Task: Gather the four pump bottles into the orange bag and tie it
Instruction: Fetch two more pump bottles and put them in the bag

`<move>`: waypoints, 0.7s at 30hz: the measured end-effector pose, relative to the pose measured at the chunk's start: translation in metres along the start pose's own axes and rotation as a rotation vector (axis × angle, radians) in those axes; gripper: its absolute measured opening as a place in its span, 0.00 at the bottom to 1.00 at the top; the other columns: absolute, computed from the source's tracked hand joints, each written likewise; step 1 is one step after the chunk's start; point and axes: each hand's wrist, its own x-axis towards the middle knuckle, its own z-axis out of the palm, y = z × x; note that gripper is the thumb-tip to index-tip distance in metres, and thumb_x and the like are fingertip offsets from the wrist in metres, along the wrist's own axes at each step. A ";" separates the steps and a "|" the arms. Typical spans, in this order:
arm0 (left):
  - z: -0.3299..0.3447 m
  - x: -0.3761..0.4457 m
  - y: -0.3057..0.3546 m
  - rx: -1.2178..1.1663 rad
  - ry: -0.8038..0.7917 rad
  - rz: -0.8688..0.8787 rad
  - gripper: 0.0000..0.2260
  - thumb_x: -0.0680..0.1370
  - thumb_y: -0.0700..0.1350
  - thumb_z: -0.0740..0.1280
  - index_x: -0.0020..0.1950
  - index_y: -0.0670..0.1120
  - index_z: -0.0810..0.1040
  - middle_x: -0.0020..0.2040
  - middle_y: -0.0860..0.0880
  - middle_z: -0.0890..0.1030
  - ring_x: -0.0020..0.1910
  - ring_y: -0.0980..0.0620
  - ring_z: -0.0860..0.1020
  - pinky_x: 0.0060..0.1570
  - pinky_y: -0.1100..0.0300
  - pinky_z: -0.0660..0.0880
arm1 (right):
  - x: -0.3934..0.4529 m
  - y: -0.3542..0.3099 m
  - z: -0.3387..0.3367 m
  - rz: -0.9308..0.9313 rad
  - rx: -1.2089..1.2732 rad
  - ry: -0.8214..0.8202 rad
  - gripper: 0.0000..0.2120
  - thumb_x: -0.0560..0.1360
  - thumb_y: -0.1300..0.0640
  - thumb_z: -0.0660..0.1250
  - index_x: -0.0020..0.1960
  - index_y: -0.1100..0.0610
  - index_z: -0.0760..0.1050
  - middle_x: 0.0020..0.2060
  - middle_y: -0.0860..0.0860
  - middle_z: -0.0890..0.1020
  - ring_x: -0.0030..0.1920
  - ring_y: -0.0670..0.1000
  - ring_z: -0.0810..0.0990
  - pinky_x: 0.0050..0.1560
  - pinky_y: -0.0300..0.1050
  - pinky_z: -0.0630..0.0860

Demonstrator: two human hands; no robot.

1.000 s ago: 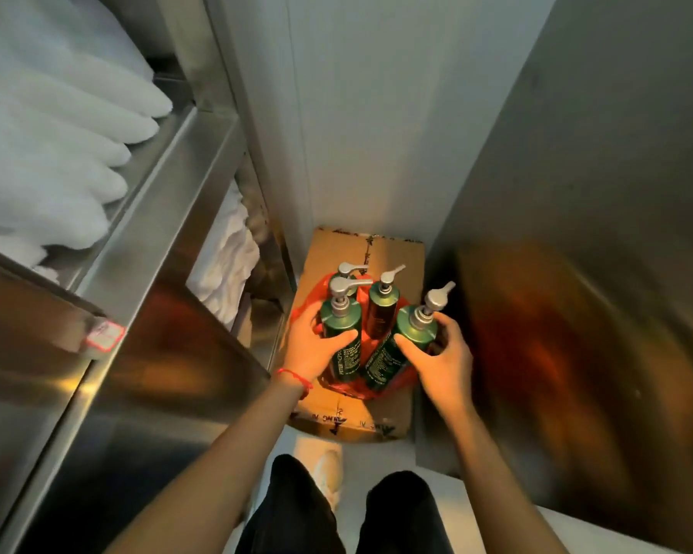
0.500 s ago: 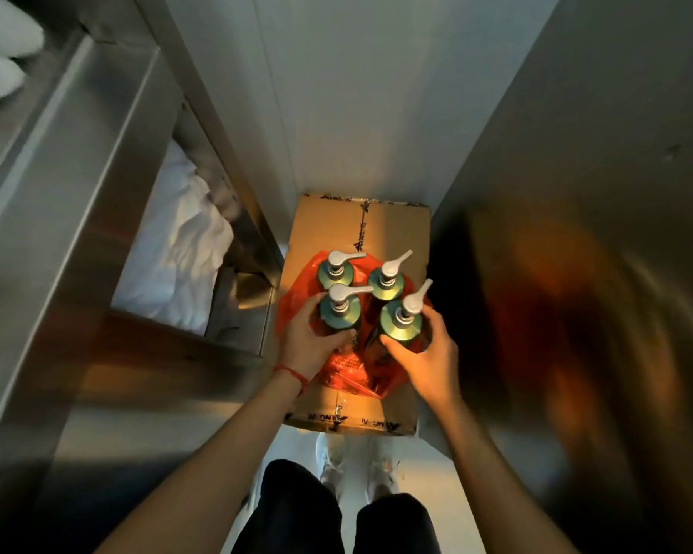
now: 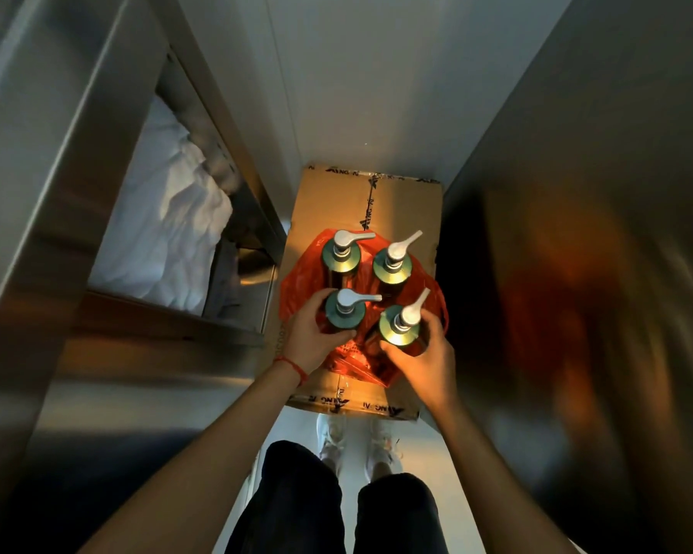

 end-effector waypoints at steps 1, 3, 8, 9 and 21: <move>0.000 0.000 -0.001 0.008 -0.011 0.007 0.26 0.65 0.36 0.75 0.60 0.49 0.71 0.55 0.53 0.75 0.57 0.55 0.72 0.49 0.77 0.69 | 0.000 -0.001 0.000 0.002 0.006 -0.007 0.29 0.62 0.61 0.77 0.59 0.50 0.69 0.54 0.45 0.75 0.56 0.46 0.74 0.53 0.35 0.69; 0.002 -0.001 -0.003 0.002 -0.023 0.014 0.26 0.65 0.36 0.75 0.58 0.52 0.71 0.55 0.53 0.75 0.57 0.55 0.72 0.52 0.73 0.70 | 0.001 -0.002 0.000 -0.011 0.022 -0.024 0.29 0.63 0.61 0.76 0.59 0.49 0.69 0.54 0.45 0.76 0.54 0.42 0.74 0.52 0.28 0.67; 0.008 -0.003 -0.010 0.020 -0.026 0.026 0.28 0.64 0.37 0.75 0.54 0.61 0.69 0.53 0.58 0.75 0.56 0.56 0.73 0.55 0.62 0.72 | 0.000 0.001 0.005 -0.051 0.018 -0.059 0.30 0.63 0.61 0.76 0.61 0.49 0.69 0.56 0.45 0.77 0.56 0.40 0.74 0.56 0.30 0.68; 0.008 -0.003 -0.010 0.017 -0.026 0.024 0.27 0.64 0.37 0.75 0.55 0.59 0.69 0.53 0.58 0.75 0.56 0.56 0.73 0.55 0.63 0.72 | 0.000 0.002 0.006 -0.054 0.012 -0.058 0.30 0.63 0.61 0.76 0.62 0.50 0.69 0.57 0.46 0.77 0.58 0.43 0.74 0.57 0.32 0.68; 0.005 -0.011 -0.013 -0.044 -0.004 -0.021 0.29 0.65 0.37 0.75 0.62 0.49 0.70 0.59 0.48 0.75 0.61 0.51 0.72 0.62 0.49 0.72 | -0.008 0.002 0.005 -0.080 0.000 -0.075 0.31 0.64 0.59 0.76 0.62 0.45 0.68 0.57 0.42 0.74 0.57 0.35 0.71 0.56 0.22 0.65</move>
